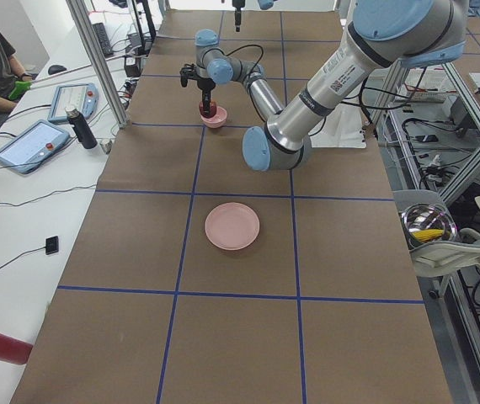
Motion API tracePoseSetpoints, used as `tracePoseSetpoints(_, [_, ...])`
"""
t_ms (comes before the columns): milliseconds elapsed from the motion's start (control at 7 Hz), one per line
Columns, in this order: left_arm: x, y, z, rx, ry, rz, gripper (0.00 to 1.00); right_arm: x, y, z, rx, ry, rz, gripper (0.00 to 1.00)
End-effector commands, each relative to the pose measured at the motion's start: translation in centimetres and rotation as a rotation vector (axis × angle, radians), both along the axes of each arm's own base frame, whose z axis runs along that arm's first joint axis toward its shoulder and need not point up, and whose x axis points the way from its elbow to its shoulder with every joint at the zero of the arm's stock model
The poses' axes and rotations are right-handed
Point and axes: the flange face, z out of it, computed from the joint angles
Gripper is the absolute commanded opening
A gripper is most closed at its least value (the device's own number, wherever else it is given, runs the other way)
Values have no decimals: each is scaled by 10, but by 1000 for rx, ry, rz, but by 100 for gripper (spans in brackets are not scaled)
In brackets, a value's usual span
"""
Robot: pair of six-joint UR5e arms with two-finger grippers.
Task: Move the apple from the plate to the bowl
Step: 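Carry the red apple with the left gripper over the pink bowl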
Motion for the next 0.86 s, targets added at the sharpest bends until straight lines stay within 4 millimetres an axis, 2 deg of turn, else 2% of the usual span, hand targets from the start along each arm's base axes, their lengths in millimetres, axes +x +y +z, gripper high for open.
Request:
tracePoseSetpoints(0, [51, 1, -2, 13, -12, -12, 0, 0, 1, 0, 3, 0, -3, 100])
tracePoseSetpoints(286, [70, 12, 6, 9, -25, -3, 0, 1, 2, 0, 3, -2, -2, 100])
tracePoseSetpoints(429, [87, 16, 14, 30, -2, -15, 0, 1, 2, 0, 3, -2, -2, 100])
tracePoseSetpoints(714, [94, 16, 18, 41, 9, -39, 0, 1, 2, 0, 3, -2, -2, 100])
